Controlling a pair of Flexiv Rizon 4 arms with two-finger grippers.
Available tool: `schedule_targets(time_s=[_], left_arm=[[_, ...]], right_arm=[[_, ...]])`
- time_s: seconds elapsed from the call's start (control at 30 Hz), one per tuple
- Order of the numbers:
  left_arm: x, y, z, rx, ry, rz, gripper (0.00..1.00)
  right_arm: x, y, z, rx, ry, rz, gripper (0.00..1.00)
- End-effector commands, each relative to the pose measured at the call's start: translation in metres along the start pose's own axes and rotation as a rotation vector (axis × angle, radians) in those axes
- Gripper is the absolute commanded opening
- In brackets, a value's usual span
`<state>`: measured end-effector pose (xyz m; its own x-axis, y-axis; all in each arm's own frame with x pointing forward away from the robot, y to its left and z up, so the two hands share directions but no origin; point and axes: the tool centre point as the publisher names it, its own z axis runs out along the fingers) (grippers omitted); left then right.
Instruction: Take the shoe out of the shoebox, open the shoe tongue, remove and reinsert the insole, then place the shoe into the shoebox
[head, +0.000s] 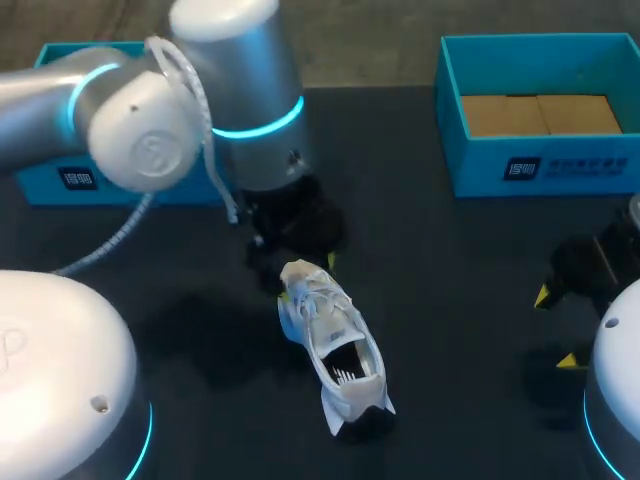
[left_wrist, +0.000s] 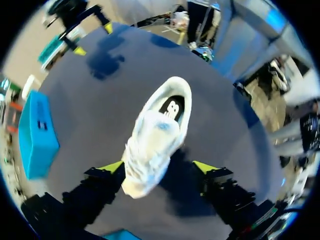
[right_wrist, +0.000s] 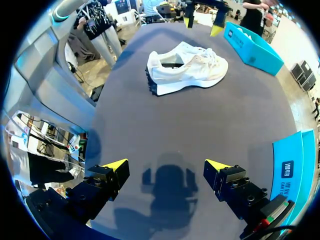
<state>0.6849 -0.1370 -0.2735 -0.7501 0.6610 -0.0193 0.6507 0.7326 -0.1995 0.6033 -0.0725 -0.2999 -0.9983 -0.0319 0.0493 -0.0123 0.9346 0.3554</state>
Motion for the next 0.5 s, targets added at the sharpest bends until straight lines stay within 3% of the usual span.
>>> schedule_targets(time_s=[0.03,0.5], left_arm=[[0.025,0.009,-0.035,-0.004,-0.025,-0.064,1.0],[0.052,0.035,-0.052,-0.019,-0.039,-0.096,1.0]], right_arm=[[0.002,0.0,0.001,0.003,-0.003,0.0,1.0],[0.002,0.0,0.001,0.003,-0.003,0.0,1.0]])
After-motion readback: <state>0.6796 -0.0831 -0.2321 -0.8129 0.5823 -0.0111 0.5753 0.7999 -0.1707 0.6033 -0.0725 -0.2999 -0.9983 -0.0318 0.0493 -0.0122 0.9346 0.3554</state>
